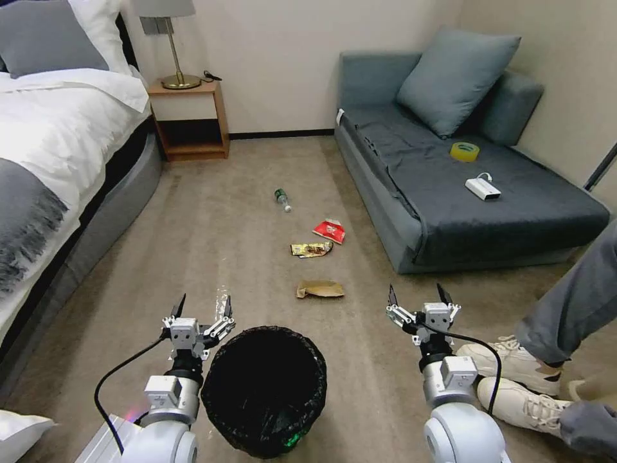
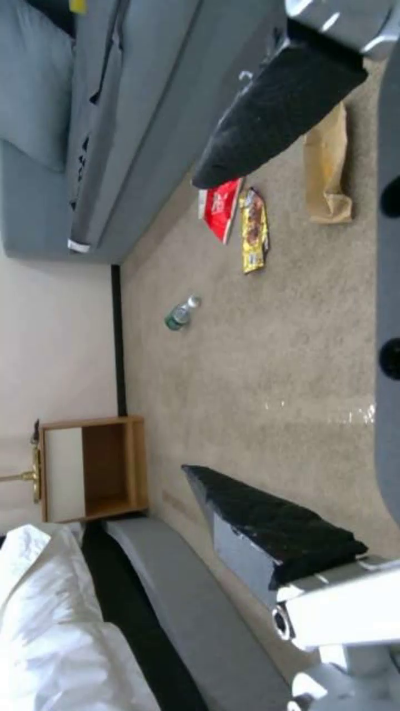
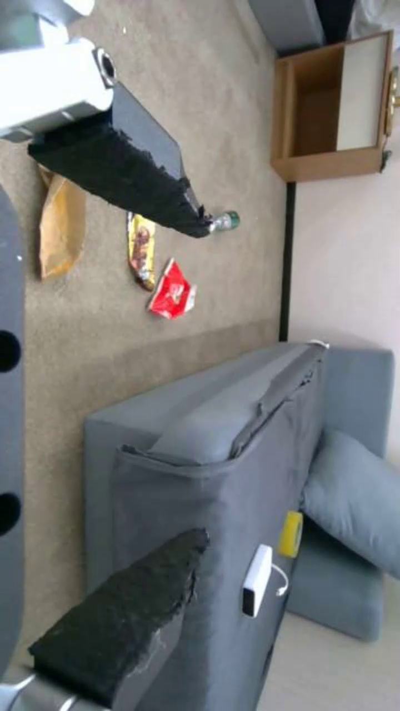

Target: Pick up the trash bin, then pick up the garbage on the floor and place it into the trash bin.

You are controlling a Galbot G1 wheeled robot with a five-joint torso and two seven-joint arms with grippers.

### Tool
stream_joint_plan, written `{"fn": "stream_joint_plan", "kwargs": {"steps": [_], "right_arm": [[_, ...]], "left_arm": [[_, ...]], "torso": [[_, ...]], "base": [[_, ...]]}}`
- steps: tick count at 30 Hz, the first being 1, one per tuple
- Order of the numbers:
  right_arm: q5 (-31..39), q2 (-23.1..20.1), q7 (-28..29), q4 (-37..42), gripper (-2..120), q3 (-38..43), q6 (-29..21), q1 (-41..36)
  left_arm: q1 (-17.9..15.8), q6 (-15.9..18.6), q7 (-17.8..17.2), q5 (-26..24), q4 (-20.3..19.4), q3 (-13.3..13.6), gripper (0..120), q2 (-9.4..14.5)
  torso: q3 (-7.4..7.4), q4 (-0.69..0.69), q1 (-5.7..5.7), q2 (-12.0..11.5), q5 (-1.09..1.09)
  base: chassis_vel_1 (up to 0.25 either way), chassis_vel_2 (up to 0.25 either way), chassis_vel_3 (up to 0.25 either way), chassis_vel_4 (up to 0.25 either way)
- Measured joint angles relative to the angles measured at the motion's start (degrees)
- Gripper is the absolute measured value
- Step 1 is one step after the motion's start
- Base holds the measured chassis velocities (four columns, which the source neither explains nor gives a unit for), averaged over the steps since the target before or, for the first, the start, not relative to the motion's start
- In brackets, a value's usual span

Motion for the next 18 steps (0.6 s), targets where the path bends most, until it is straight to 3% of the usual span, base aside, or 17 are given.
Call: {"fn": "stream_joint_plan", "kwargs": {"steps": [18], "right_arm": [[-0.1,1.5,-3.2,-1.8,100,2.2,1.5,-0.4]], "left_arm": [[-0.7,0.7,-0.2,0.9,1.2,0.5,100,-0.1]], "torso": [[0.0,0.0,0.0,0.0,0.0]], "base": [[0.0,0.0,0.0,0.0]]}}
